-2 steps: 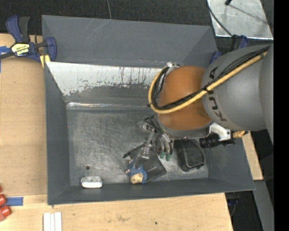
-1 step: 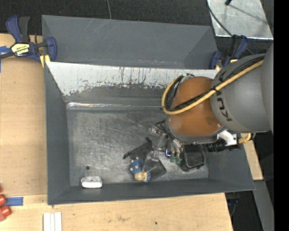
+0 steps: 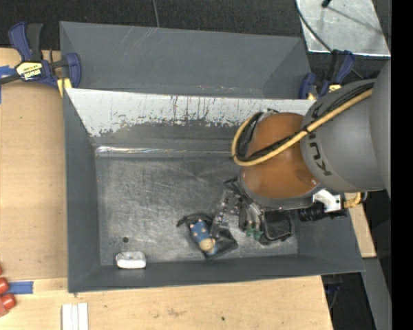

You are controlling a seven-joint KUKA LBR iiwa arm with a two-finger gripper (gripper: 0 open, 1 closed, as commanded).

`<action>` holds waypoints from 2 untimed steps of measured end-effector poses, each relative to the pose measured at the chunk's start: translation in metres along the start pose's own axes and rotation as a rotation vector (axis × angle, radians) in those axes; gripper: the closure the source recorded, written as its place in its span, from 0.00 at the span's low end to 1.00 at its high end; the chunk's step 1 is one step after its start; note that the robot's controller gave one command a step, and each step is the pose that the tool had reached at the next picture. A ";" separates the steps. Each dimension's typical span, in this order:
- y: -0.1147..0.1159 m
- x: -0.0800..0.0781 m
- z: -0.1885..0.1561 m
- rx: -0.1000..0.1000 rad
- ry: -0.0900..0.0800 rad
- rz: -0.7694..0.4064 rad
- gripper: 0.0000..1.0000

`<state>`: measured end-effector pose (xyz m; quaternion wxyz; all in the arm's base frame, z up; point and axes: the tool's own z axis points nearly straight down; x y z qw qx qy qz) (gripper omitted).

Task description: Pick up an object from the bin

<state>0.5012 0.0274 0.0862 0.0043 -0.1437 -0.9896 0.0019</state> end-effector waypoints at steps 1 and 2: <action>-0.021 0.000 0.007 -0.017 -0.014 0.076 1.00; -0.018 0.000 -0.018 -0.007 -0.013 0.087 1.00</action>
Offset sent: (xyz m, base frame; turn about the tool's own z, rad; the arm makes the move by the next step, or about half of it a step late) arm -0.0099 -0.0250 -0.0121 0.0822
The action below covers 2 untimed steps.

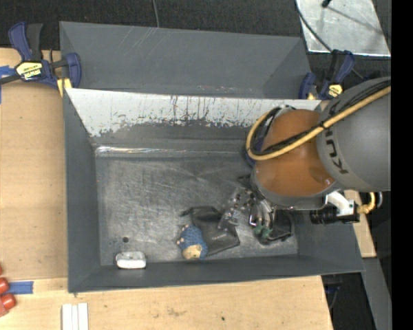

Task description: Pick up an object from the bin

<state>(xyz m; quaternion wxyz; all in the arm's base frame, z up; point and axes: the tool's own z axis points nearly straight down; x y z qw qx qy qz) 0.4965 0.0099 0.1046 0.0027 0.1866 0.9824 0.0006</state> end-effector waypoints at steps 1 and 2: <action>0.004 -0.001 -0.046 -0.001 -0.002 0.003 1.00; 0.006 -0.012 -0.114 -0.002 -0.005 0.016 1.00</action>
Offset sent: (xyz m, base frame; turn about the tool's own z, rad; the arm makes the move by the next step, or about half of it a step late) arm 0.0004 0.0037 0.0429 0.0050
